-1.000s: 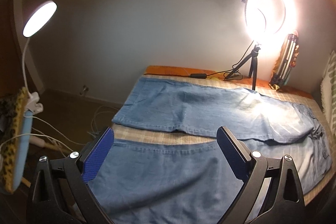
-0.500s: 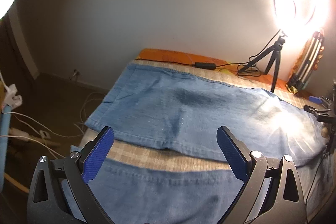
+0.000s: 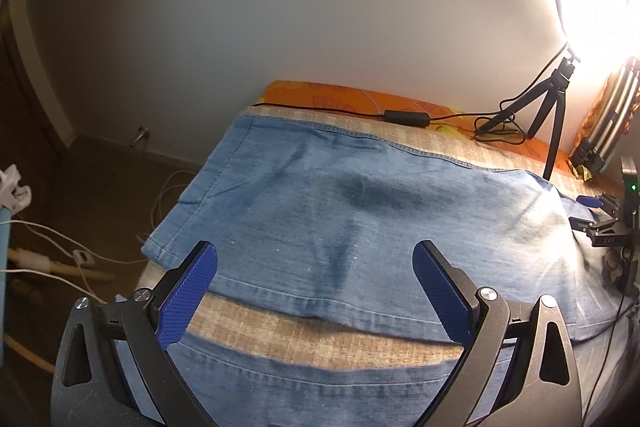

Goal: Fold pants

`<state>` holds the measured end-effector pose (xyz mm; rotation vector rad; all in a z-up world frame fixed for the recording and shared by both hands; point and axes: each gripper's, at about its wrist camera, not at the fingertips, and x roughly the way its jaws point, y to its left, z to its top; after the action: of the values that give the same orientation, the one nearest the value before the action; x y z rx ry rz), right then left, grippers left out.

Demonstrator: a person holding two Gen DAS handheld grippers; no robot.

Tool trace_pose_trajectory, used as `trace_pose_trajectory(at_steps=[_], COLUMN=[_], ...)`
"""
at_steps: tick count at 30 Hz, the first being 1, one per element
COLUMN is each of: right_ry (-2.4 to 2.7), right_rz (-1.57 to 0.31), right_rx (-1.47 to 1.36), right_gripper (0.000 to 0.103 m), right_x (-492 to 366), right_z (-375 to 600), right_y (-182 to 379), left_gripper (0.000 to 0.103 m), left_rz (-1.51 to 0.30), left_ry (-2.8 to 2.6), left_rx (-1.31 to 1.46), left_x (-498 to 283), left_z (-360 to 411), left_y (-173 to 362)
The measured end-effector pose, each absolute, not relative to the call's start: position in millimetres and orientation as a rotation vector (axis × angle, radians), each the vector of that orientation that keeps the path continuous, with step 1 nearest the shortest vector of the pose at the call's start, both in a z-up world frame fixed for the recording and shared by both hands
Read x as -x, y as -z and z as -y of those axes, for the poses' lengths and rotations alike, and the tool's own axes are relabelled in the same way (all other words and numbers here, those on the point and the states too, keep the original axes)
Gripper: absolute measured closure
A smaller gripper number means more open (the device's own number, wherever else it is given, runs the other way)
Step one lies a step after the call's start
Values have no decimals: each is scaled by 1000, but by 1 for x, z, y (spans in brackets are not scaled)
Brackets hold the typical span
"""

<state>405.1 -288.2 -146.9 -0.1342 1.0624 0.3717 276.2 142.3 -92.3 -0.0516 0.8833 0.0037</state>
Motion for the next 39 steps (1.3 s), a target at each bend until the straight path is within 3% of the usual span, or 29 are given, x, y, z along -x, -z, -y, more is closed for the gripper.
trace_pose_trajectory(at_steps=[1, 4, 6, 8, 9, 15, 22, 29, 39], right_ry=[-375, -392, -367, -348, -337, -341, -442, -493, -497], right_rz=[-1056, -1033, -1038, -1044, -1038, -909, -806, -877, -907], right_rx=[131, 128, 134, 162, 177, 139, 181, 207, 198], right_gripper=[17, 47, 81, 97, 99, 100, 100, 100, 100], right_x=[-403, -395, -392, -392, -388, -348, -244, -175, -168], right_z=[287, 281, 275, 269, 266, 262, 230, 206, 199], right_y=[146, 139, 135, 133, 129, 76, 24, 53, 69], left_gripper=[5, 5, 5, 5, 5, 5, 5, 4, 4], left_rz=[-881, -877, -873, -872, -875, -876, -898, -953, -1098], left_ry=[-6, -13, -14, -17, -13, -2, 24, 57, 52], left_rx=[54, 68, 70, 71, 76, 108, 252, 342, 329], left_x=[-277, -277, -277, -278, -278, -282, -295, -327, -395], left_z=[-143, -150, -153, -155, -156, -162, -180, -177, -123], left_y=[92, 91, 90, 89, 89, 86, 83, 91, 121])
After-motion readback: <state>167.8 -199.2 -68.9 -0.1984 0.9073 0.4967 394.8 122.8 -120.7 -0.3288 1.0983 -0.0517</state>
